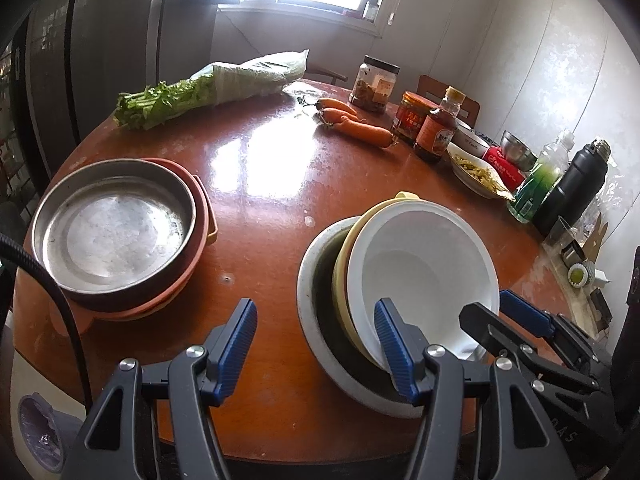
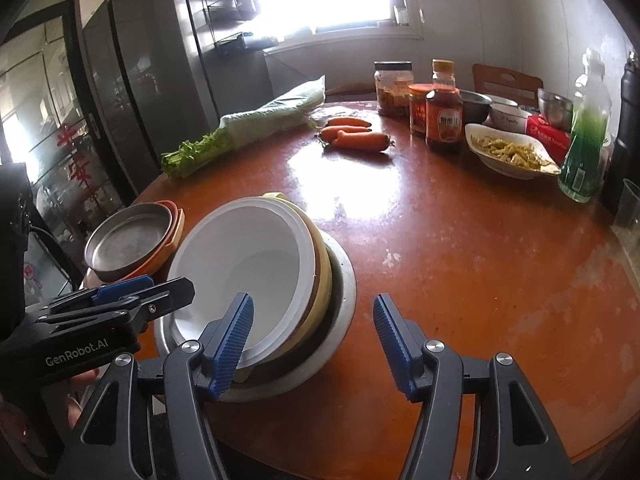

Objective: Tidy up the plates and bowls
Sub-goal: 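Grasp the rim of the nested steel bowl stack with the right tool, then lift and tilt the bowl stack with the right tool toward the steel tray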

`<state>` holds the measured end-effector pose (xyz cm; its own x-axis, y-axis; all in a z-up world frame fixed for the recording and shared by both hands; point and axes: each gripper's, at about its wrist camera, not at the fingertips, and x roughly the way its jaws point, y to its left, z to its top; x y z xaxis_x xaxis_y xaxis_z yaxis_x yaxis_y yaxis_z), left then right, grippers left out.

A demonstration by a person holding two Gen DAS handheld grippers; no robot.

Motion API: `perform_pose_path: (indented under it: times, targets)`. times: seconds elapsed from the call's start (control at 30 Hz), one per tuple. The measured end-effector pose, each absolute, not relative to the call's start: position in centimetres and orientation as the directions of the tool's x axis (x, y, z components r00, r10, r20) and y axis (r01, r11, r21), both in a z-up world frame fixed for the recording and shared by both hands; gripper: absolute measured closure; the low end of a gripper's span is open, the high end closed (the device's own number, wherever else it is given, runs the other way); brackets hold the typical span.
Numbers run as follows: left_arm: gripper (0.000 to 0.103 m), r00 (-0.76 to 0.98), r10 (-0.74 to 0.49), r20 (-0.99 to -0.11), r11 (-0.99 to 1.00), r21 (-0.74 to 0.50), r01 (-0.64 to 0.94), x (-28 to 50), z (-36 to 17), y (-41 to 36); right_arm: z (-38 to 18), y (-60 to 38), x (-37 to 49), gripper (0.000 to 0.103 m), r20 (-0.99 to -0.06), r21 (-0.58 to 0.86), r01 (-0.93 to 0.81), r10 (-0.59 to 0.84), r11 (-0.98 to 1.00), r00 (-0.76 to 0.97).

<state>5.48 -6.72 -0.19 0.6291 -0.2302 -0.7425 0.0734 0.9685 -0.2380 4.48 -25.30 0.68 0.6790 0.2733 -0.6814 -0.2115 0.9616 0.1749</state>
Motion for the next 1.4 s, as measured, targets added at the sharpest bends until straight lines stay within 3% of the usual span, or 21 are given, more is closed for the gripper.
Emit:
perform_pose_path:
  times: [1.13, 1.3, 1.4]
  targets:
    - [0.042, 0.561, -0.238, -0.793, 0.965, -0.257, 0.045, 8.0, -2.7, -7.8, -2.2, -26.1, 7.3, 0.038, -0.696, 0.291, -0.234, 0.373, 0.928, 0.613]
    - [0.045, 0.557, -0.241, -0.795, 0.965, -0.258, 0.049, 8.0, -2.8, -8.2, -2.3, -26.2, 7.1, 0.042, -0.688, 0.296, -0.254, 0.390, 0.921, 0.612]
    - [0.052, 0.555, -0.251, -0.793, 0.963, -0.263, 0.059, 7.9, -2.7, -8.5, -2.2, -26.2, 7.0, 0.047, -0.683, 0.300, -0.270, 0.404, 0.915, 0.609]
